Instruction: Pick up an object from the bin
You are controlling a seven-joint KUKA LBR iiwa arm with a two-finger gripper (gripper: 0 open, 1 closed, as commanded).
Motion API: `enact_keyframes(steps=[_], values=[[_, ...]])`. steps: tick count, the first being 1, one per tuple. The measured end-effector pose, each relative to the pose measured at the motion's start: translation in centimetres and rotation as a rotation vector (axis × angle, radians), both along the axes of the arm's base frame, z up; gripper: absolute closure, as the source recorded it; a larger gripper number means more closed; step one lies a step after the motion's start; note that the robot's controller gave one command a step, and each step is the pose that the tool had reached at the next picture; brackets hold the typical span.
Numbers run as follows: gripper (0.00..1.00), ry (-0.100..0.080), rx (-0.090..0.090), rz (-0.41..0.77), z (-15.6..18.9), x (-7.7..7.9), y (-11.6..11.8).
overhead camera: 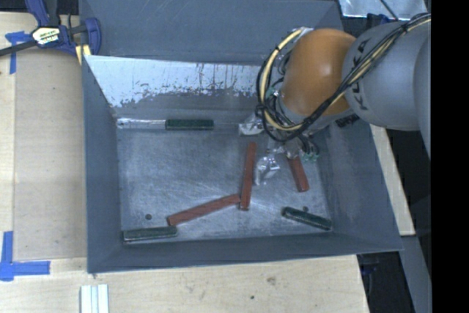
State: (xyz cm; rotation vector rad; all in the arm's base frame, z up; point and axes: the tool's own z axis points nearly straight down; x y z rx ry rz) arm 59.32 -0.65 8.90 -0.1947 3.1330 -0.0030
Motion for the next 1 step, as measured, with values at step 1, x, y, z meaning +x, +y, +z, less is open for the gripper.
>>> enact_keyframes(steps=[1], values=[[1.00, 0.000, 0.002, 0.005, -0.51, -2.64, 3.24]])
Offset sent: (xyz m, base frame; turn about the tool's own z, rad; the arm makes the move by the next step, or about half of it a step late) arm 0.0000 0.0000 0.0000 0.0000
